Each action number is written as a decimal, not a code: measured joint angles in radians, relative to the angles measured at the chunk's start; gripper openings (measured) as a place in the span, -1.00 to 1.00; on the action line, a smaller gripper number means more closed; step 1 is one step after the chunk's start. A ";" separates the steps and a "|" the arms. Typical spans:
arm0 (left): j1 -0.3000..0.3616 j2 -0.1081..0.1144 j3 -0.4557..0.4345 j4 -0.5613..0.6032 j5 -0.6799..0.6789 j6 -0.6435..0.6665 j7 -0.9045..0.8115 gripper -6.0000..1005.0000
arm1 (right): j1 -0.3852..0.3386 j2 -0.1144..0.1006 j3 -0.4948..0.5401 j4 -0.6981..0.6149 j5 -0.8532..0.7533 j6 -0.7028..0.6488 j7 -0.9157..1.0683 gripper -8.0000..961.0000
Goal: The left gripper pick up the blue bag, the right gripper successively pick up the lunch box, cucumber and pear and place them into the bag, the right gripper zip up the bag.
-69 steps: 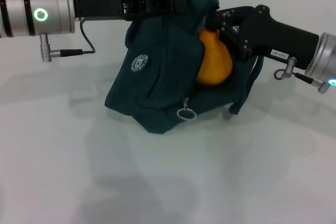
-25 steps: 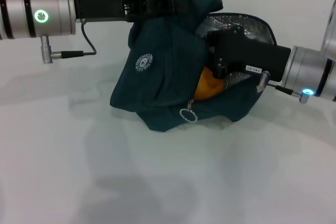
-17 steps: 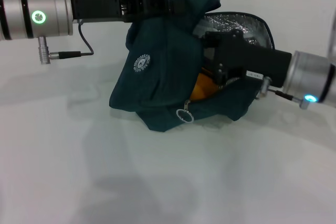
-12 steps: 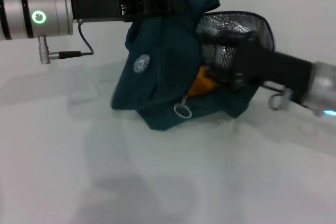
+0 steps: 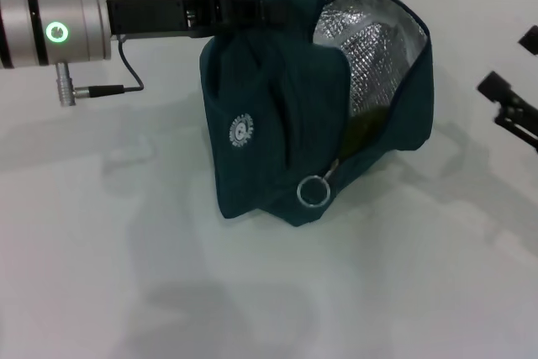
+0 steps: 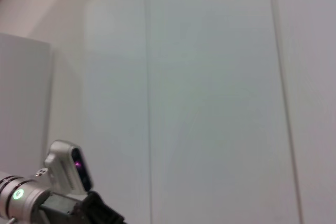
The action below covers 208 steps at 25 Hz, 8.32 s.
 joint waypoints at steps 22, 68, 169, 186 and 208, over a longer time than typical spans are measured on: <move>0.009 0.009 0.000 -0.011 0.002 -0.004 0.003 -0.89 | 0.186 0.009 -0.026 0.006 -0.080 0.489 -0.041 0.69; 0.089 0.015 -0.013 -0.027 0.001 0.025 0.024 -0.88 | 0.126 0.010 -0.269 -0.146 0.260 0.481 -0.293 0.69; 0.088 0.025 -0.066 -0.361 -0.082 0.071 0.431 -0.88 | 0.055 -0.001 -0.347 0.152 0.433 -0.142 -0.052 -0.14; 0.084 0.021 -0.066 -0.360 -0.090 0.036 0.428 -0.88 | 0.159 -0.044 -0.355 0.159 -0.206 -0.207 0.201 0.69; 0.090 0.014 -0.066 -0.371 -0.100 0.044 0.427 -0.88 | 0.231 0.020 -0.356 0.110 -0.401 0.079 0.357 0.69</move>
